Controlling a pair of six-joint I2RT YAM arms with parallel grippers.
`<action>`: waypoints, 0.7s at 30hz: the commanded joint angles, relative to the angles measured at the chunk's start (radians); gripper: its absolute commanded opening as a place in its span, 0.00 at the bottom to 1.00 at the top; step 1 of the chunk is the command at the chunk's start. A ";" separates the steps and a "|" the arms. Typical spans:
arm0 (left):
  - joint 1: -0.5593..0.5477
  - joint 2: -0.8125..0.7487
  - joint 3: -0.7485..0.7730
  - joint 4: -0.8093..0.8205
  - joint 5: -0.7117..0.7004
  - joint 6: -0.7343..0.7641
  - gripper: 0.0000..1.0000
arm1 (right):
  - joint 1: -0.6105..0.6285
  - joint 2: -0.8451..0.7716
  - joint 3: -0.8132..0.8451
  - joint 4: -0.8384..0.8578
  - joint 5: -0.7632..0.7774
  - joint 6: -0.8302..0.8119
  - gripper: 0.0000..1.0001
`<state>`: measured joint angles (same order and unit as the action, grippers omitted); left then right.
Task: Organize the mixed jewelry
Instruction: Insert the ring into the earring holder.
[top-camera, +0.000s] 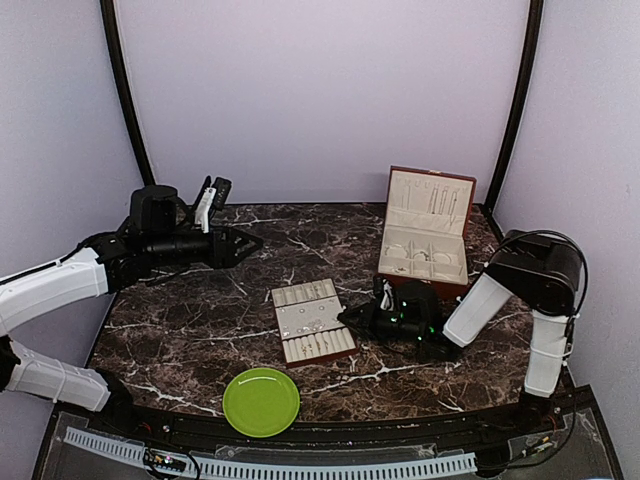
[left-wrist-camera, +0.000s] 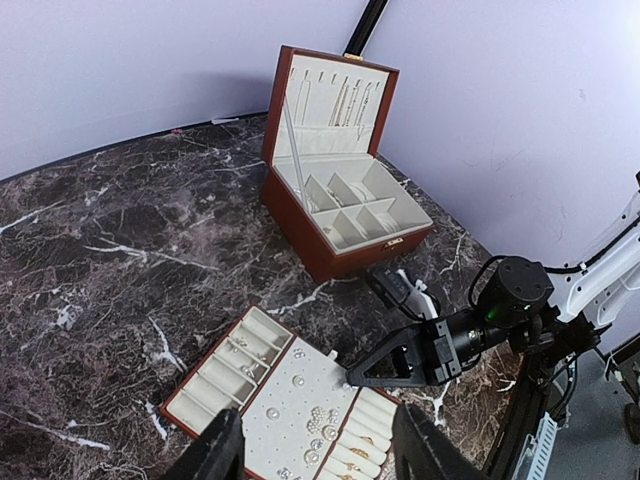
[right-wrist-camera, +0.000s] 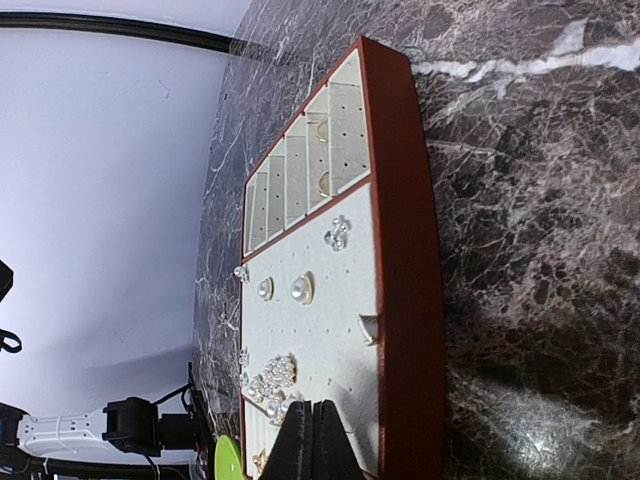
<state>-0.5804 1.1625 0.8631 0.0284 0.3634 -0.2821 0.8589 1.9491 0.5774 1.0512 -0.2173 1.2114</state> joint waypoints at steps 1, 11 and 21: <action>-0.001 -0.028 -0.010 0.016 0.016 0.003 0.53 | -0.005 0.023 0.017 0.034 -0.003 0.008 0.00; -0.001 -0.030 -0.009 0.016 0.015 0.004 0.53 | -0.002 0.028 0.017 0.043 -0.005 0.017 0.00; 0.000 -0.032 -0.009 0.015 0.014 0.006 0.53 | 0.002 0.026 0.005 0.053 0.007 0.025 0.00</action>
<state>-0.5804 1.1625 0.8631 0.0284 0.3634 -0.2817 0.8593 1.9636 0.5816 1.0672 -0.2173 1.2312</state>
